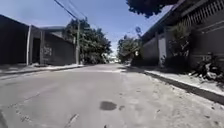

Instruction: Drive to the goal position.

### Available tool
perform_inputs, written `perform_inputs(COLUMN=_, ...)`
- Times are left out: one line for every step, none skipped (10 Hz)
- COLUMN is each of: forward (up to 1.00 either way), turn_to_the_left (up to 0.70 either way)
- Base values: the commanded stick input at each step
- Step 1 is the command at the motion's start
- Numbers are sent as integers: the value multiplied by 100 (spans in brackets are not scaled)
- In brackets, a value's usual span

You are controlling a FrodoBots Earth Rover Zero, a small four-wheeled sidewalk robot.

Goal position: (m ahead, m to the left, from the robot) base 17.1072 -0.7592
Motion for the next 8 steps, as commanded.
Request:
perform_inputs(forward=100, turn_to_the_left=0)
perform_inputs(forward=100, turn_to_the_left=0)
perform_inputs(forward=100, turn_to_the_left=0)
perform_inputs(forward=100, turn_to_the_left=0)
perform_inputs(forward=100, turn_to_the_left=0)
perform_inputs(forward=100, turn_to_the_left=0)
perform_inputs(forward=100, turn_to_the_left=0)
perform_inputs(forward=100, turn_to_the_left=0)
